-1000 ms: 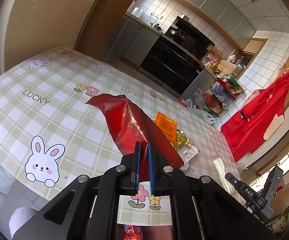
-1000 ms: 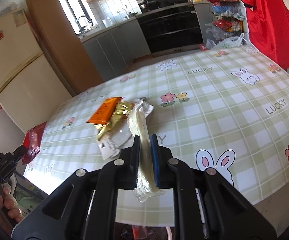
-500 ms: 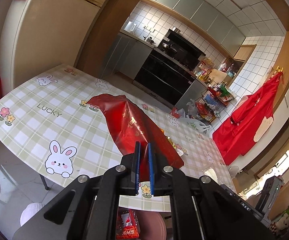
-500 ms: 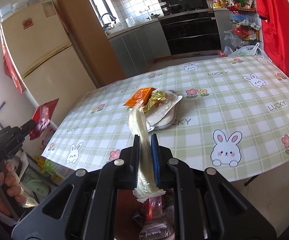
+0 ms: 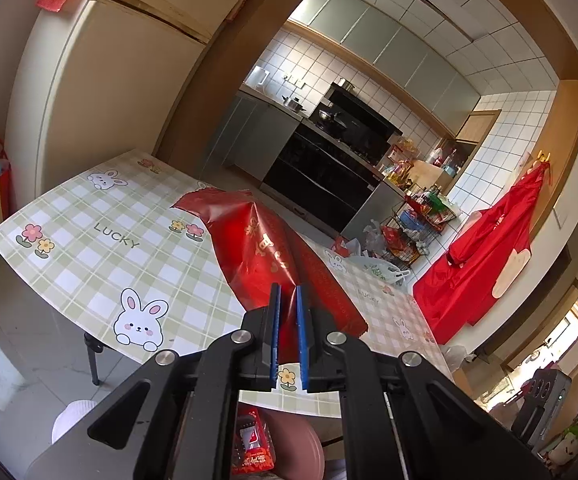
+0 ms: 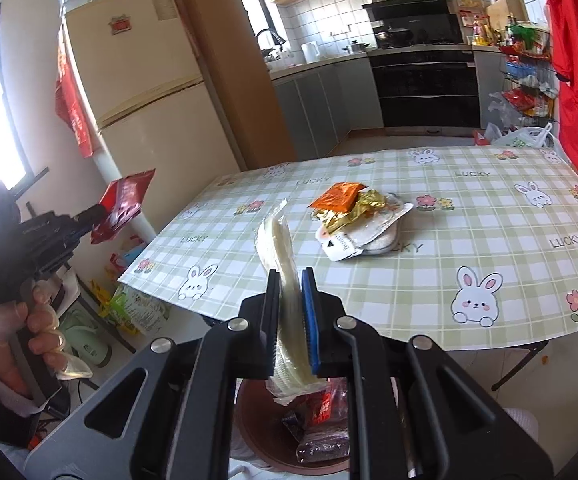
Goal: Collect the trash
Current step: 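Lift and carry the fork and red wrapper with both tools over the bin, then open the right tool to drop the fork while the left tool drops the wrapper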
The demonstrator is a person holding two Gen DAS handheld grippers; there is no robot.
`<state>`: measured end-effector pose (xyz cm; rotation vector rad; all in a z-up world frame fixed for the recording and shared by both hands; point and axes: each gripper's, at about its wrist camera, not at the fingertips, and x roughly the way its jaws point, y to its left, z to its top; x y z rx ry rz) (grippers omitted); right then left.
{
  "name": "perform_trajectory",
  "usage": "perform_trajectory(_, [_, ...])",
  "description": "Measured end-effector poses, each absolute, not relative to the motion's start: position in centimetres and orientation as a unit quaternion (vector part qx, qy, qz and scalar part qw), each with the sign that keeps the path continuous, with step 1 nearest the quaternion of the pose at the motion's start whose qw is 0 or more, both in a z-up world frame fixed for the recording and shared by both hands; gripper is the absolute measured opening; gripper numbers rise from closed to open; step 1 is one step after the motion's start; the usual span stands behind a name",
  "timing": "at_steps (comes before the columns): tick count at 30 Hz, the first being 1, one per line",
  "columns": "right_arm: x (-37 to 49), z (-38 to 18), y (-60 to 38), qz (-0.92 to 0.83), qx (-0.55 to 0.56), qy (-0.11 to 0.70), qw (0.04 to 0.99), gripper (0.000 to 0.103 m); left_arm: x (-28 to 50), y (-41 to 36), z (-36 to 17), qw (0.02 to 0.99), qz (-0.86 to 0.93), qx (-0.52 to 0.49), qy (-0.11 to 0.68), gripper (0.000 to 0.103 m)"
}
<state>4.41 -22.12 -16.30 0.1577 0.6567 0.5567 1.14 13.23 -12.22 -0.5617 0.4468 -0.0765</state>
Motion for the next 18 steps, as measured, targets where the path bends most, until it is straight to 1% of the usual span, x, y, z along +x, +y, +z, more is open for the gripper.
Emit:
perform_trajectory(5, [4.4, -17.6, -20.4, 0.290, 0.064, 0.339, 0.893, 0.015, 1.3, 13.3, -12.5, 0.934, -0.037, -0.277, 0.223, 0.007])
perform_trajectory(14, [5.2, -18.5, -19.5, 0.304, 0.061, 0.354, 0.882, 0.016, 2.4, 12.9, -13.6, 0.929, -0.034, -0.278, 0.242, 0.008])
perform_trajectory(16, [5.2, -18.6, -19.4, 0.306, 0.065, 0.355, 0.881, 0.023, 2.6, 12.8, -13.8, 0.928, -0.036, -0.277, 0.246, 0.007])
perform_trajectory(18, [5.1, -18.6, -19.6, 0.306, 0.071, 0.352, 0.882, 0.049, 2.7, 12.6, -14.0, 0.928, -0.040, -0.275, 0.249, 0.007])
